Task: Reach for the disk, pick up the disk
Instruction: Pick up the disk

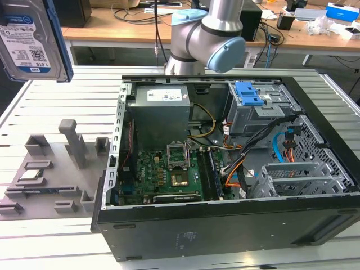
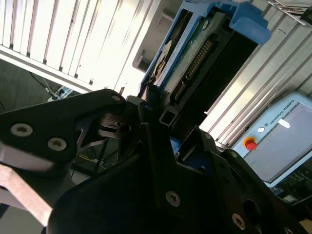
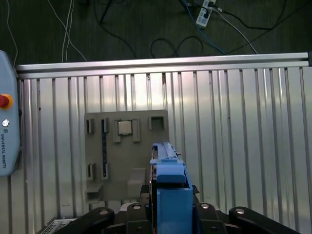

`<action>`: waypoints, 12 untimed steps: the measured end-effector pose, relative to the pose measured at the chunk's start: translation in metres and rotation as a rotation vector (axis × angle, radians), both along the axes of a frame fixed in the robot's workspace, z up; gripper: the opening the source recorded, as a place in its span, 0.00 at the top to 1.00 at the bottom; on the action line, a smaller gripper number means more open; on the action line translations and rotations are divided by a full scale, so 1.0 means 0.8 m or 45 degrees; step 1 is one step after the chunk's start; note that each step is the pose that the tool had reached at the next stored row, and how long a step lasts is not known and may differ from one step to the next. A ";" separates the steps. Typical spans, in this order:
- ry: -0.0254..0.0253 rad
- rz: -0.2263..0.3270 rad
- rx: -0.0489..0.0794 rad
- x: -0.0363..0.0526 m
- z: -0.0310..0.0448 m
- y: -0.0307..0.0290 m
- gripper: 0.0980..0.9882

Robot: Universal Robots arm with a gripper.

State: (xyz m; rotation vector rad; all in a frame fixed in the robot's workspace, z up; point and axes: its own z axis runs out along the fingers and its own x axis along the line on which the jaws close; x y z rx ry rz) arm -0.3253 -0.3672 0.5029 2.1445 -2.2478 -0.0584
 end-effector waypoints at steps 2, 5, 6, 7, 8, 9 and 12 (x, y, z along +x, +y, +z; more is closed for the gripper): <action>0.0002 0.000 0.000 0.010 0.0000 0.0000 0.70; 0.0007 0.000 0.000 0.029 0.0000 0.0001 0.70; 0.0013 0.000 0.000 0.037 0.0001 0.0001 0.70; 0.0017 0.000 0.000 0.042 0.0001 0.0001 0.70; 0.0020 0.000 0.000 0.046 0.0001 0.0002 0.70; 0.0025 0.000 0.000 0.057 0.0000 0.0003 0.70; 0.0037 0.000 0.000 0.074 0.0001 0.0003 0.70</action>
